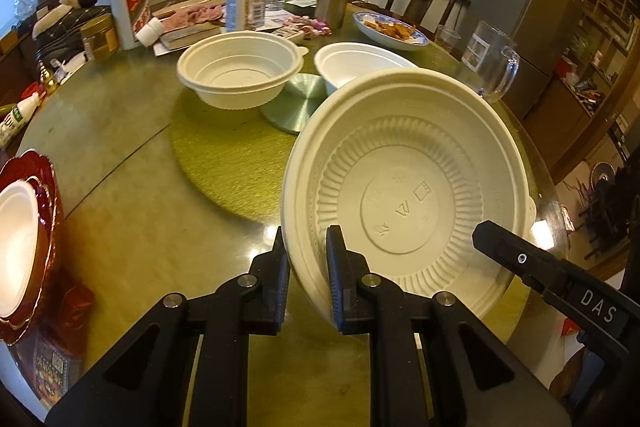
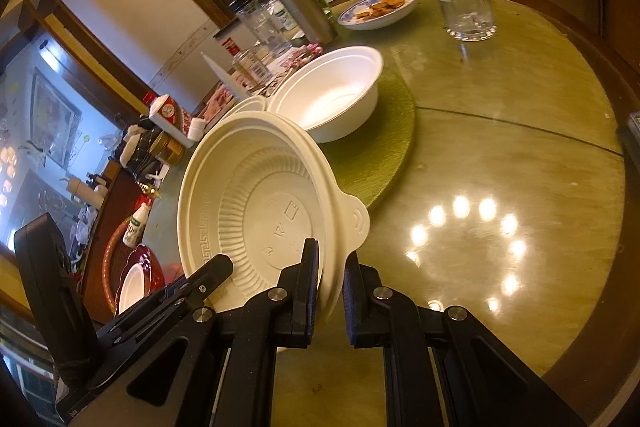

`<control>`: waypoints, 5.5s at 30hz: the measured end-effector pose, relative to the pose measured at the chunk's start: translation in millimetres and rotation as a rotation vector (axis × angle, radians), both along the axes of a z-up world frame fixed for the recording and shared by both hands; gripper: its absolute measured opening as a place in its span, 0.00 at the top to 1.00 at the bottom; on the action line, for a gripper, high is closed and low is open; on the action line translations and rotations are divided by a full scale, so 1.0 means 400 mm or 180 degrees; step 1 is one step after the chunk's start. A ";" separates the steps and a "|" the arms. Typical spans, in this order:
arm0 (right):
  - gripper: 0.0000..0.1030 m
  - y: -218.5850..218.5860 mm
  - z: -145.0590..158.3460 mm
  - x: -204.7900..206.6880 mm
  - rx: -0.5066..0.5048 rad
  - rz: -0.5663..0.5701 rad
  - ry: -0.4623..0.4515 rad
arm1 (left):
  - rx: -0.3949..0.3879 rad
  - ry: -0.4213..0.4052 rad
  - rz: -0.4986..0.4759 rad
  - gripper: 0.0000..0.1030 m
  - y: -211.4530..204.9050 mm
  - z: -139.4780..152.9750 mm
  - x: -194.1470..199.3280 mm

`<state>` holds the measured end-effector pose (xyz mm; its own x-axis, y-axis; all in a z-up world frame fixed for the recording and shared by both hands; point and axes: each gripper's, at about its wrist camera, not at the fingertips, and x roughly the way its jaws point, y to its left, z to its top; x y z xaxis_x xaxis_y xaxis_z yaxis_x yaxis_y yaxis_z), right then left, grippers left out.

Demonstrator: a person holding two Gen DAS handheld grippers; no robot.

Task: Organize plates and bowls
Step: 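Lift the cream plastic bowl and carry it toward the red plate stack, then lower the cream plastic bowl into the white foam bowl on the plates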

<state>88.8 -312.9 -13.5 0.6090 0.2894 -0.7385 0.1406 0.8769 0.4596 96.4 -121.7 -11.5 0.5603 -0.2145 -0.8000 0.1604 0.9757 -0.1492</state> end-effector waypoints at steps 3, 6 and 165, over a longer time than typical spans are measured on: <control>0.90 0.017 -0.002 0.007 0.0000 0.0041 0.0009 | 0.0008 0.0002 0.0037 0.85 0.018 -0.002 -0.003; 0.90 0.036 -0.003 0.007 -0.0005 0.0083 0.0008 | 0.0005 -0.0002 0.0076 0.85 0.036 -0.002 -0.006; 0.89 0.838 -0.047 0.166 -0.0129 0.1949 0.0265 | 0.0124 -0.0004 0.1727 0.85 0.730 -0.004 -0.118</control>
